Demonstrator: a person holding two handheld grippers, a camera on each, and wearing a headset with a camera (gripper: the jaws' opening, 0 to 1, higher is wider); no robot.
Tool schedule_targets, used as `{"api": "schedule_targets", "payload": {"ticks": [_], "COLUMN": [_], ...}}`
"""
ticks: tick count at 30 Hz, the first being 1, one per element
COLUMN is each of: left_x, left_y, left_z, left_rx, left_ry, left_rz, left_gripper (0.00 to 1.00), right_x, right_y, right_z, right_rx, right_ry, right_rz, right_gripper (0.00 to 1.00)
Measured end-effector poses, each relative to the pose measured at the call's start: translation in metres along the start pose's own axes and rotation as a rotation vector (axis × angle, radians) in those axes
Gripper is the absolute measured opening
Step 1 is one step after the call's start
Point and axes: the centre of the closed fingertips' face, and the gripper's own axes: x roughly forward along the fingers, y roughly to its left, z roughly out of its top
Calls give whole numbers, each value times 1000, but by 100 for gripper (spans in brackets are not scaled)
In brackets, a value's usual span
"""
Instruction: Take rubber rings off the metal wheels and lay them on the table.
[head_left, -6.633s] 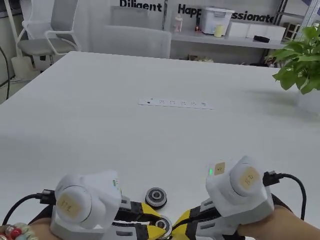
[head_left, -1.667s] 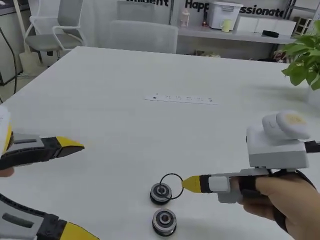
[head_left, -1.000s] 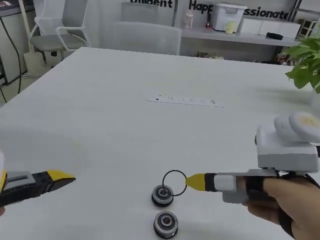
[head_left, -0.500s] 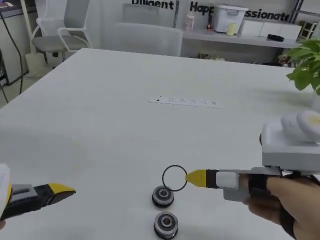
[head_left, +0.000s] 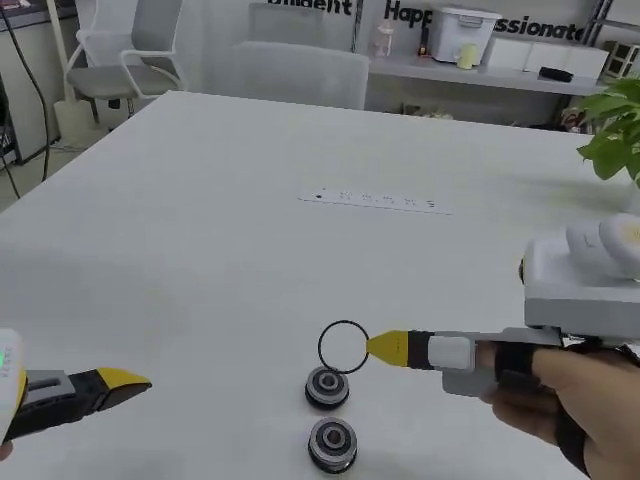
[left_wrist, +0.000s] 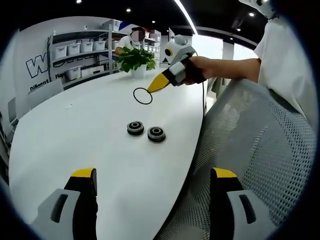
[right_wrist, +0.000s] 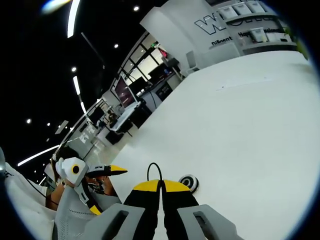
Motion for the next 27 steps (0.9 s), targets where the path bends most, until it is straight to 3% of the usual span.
{"api": "schedule_targets", "payload": {"ticks": [8, 27], "left_x": [1, 0], "left_y": [0, 2], "left_z": [-2, -2], "left_rx": [-19, -30], "left_ry": [-2, -13], "left_rz": [0, 12], "left_gripper": [93, 92], "right_x": [4, 19], "right_y": [6, 20], "right_z": [-2, -20], "right_rx": [-12, -58], "right_ry": [9, 86], "right_rz": [14, 40], "right_gripper": [0, 0]}}
